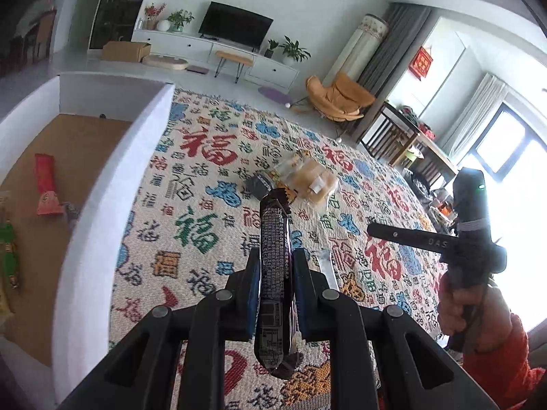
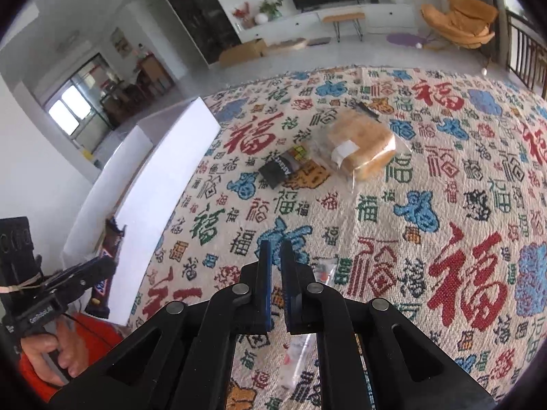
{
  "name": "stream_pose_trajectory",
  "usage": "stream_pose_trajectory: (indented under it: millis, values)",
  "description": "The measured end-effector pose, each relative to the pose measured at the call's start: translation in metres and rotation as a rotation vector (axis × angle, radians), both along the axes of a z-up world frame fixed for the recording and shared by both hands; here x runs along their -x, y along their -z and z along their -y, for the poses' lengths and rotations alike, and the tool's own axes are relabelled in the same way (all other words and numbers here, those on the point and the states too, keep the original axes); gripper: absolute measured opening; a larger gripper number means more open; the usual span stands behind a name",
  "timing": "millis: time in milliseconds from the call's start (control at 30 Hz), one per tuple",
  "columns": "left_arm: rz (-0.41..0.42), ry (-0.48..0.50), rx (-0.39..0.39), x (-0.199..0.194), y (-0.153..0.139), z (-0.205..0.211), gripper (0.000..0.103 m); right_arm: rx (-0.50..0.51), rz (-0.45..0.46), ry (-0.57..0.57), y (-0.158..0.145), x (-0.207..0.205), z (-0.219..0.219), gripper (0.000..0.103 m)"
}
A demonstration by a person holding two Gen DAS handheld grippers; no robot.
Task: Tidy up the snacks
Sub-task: 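Carry the bar into the white box with left tool while right tool carries the packet, then open both tools over the box and move them back over the cloth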
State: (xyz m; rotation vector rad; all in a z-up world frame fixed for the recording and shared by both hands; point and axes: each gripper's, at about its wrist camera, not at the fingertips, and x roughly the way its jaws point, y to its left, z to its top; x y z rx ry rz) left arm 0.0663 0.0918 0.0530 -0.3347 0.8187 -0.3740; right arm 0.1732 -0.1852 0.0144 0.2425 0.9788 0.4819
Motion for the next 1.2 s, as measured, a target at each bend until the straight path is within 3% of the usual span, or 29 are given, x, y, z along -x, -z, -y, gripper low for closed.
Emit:
stream_pose_trajectory:
  millis: [67, 200, 367, 467, 500, 567, 633, 700, 800, 900, 1067, 1167, 1200]
  values:
    - [0.013, -0.017, -0.004, 0.006, -0.004, -0.009, 0.017, -0.014, -0.075, 0.033, 0.01, -0.009, 0.014, 0.017]
    - [0.018, -0.046, 0.017, 0.014, -0.001, -0.021, 0.017, 0.052, -0.208, 0.022, 0.033, -0.013, 0.023, 0.019]
    - [0.022, -0.049, 0.043, 0.02, -0.002, -0.026, 0.017, 0.121, -0.307, -0.005, 0.075, -0.01, -0.002, 0.042]
    - [0.043, -0.052, 0.051, 0.029, -0.012, -0.032, 0.017, 0.181, -0.338, -0.032, 0.096, -0.011, -0.023, 0.039]
    - [0.054, -0.058, 0.058, 0.032, -0.016, -0.037, 0.017, 0.239, -0.276, -0.047, 0.092, -0.009, -0.032, 0.034]
    - [0.072, -0.076, 0.082, 0.037, -0.025, -0.051, 0.017, 0.337, -0.241, -0.11, 0.092, -0.006, -0.047, 0.018]
    - [0.085, -0.096, 0.103, 0.046, -0.035, -0.068, 0.017, 0.223, -0.282, -0.136, 0.095, -0.007, -0.044, 0.017]
    - [0.101, -0.125, 0.105, 0.051, -0.046, -0.09, 0.017, 0.171, -0.262, -0.102, 0.084, -0.007, -0.038, 0.017]
    - [0.126, -0.194, 0.053, 0.052, -0.064, -0.128, 0.017, 0.049, -0.195, -0.087, 0.048, -0.009, -0.038, 0.017]
    - [0.121, -0.282, -0.017, 0.044, -0.072, -0.17, 0.017, -0.105, -0.114, -0.145, -0.007, -0.011, -0.064, 0.018]
    - [0.059, -0.408, -0.129, 0.028, -0.049, -0.219, 0.017, -0.29, -0.01, -0.301, -0.079, -0.017, -0.158, 0.018]
    - [-0.004, -0.447, -0.172, 0.017, -0.02, -0.236, 0.018, -0.309, -0.002, -0.344, -0.082, -0.023, -0.218, 0.019]
    - [-0.028, -0.468, -0.201, 0.013, -0.009, -0.239, 0.023, -0.325, -0.011, -0.346, -0.076, -0.025, -0.232, 0.02]
